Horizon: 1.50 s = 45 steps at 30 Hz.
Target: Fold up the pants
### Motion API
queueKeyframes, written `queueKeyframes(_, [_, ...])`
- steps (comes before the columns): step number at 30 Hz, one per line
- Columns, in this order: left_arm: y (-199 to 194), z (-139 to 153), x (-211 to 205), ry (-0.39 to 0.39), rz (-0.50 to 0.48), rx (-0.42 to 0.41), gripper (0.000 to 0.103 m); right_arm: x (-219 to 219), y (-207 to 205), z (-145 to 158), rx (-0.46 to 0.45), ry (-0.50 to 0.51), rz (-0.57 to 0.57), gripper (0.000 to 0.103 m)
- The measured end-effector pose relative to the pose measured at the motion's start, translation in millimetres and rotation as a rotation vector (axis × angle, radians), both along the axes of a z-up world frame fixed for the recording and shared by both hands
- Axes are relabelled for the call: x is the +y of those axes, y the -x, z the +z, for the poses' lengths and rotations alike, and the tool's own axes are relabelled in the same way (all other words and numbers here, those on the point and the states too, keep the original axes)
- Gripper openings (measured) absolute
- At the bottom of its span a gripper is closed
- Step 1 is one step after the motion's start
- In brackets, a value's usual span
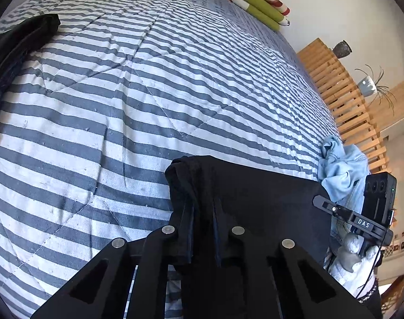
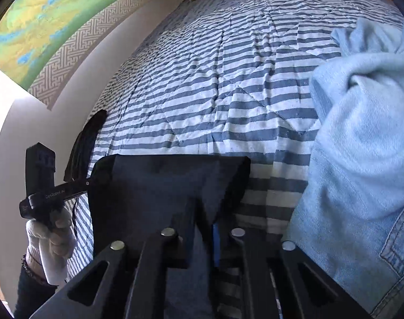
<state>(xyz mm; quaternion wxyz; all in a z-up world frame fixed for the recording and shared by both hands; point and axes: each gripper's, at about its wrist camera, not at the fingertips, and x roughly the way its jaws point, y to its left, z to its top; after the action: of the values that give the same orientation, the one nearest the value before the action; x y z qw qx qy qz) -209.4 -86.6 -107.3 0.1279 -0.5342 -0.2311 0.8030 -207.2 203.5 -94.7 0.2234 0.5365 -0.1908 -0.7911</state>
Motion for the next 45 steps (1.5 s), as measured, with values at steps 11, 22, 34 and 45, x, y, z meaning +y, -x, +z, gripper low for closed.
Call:
queueKeyframes(11, [-26, 104, -16, -0.091, 0.011, 0.196, 0.008, 12, -9, 66, 0.139, 0.106, -0.051, 0.002])
queueKeyframes(22, [-150, 303, -16, -0.064, -0.062, 0.589, 0.008, 6, -106, 247, 0.595, 0.067, -0.033, 0.002])
queueKeyframes(34, [-418, 175, 48, -0.032, -0.316, 0.443, 0.008, 32, -337, 197, 0.614, 0.016, 0.015, 0.002])
queueKeyframes(45, [-483, 101, 85, -0.076, -0.36, 0.267, 0.007, 75, -453, 60, 0.323, -0.026, -0.09, 0.003])
